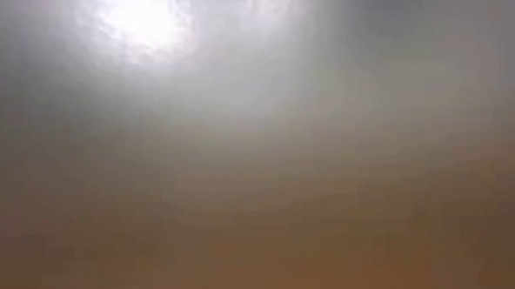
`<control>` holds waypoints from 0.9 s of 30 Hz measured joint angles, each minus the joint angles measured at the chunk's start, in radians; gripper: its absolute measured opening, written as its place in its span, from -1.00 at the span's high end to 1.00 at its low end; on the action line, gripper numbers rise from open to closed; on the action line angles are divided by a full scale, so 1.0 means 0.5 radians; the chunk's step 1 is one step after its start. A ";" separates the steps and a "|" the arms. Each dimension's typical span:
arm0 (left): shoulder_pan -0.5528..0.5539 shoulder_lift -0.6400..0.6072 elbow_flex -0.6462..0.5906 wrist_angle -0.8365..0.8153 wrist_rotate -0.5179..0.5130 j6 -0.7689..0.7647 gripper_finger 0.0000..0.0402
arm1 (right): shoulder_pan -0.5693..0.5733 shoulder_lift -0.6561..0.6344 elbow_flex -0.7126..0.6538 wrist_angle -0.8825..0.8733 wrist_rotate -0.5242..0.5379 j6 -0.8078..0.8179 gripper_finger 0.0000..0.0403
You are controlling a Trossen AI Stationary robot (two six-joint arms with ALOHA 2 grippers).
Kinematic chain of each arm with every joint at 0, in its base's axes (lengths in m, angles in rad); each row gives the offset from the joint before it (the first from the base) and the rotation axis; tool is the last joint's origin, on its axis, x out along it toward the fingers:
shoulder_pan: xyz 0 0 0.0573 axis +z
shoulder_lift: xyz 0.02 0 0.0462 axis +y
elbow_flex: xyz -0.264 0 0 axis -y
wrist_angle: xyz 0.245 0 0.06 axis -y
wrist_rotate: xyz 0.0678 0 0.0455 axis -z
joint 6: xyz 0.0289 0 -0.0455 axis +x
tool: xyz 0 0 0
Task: Sort silverware by color (type)
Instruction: Put the black fork into the orange bin
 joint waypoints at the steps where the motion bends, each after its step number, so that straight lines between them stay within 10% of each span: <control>1: 0.000 0.001 0.000 0.000 0.000 0.000 0.52 | -0.001 -0.011 -0.001 -0.078 0.001 -0.001 0.54; 10: 0.001 0.002 0.000 -0.002 0.000 0.000 0.52 | -0.005 -0.168 -0.051 -0.594 0.024 -0.183 0.51; 27: 0.000 0.004 0.000 -0.002 0.000 0.000 0.52 | -0.105 -0.927 -0.737 -0.399 0.223 -0.331 0.52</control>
